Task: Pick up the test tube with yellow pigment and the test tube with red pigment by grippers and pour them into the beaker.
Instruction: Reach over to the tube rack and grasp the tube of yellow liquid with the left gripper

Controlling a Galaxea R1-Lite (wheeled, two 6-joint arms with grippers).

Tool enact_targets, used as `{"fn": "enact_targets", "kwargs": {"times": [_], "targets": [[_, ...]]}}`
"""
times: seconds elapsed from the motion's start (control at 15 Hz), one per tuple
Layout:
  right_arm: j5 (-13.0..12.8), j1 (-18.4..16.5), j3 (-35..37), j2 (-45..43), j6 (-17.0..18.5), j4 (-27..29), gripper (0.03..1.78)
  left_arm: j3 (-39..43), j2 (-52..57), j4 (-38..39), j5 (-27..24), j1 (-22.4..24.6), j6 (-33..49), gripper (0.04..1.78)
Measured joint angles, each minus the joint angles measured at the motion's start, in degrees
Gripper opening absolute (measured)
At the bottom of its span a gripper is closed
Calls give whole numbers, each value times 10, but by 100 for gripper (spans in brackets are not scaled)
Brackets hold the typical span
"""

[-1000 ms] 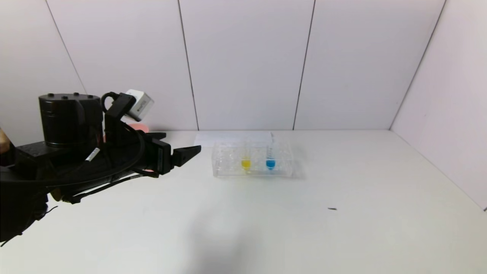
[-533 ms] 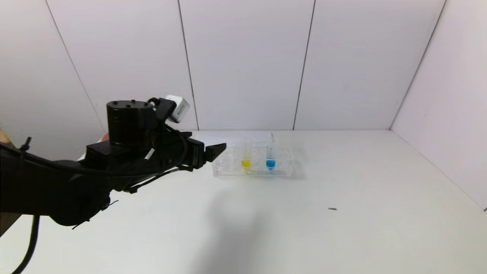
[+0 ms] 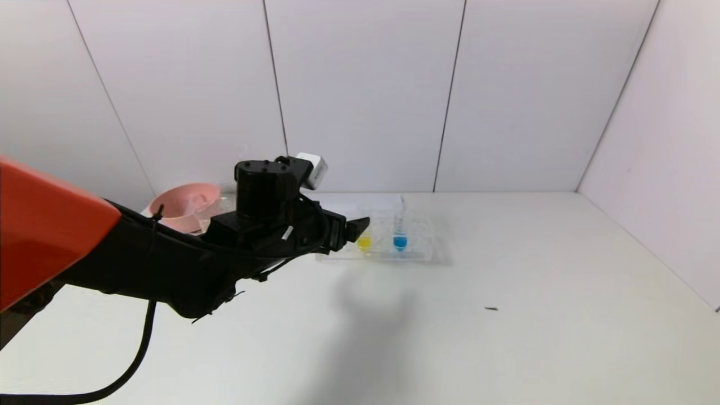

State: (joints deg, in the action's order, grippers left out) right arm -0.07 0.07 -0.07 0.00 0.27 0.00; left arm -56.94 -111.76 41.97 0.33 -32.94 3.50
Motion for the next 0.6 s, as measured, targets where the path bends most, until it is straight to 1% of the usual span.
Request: {"fn": "enact_targets", "kwargs": {"times": [0.4,0.6], "targets": [[0,0,0,0,0,0,170,-57,-67,-2,70,-25,8,176],[0,0,0,0,0,0,170,-80,-90,-4,94,-30,11,176]]}}
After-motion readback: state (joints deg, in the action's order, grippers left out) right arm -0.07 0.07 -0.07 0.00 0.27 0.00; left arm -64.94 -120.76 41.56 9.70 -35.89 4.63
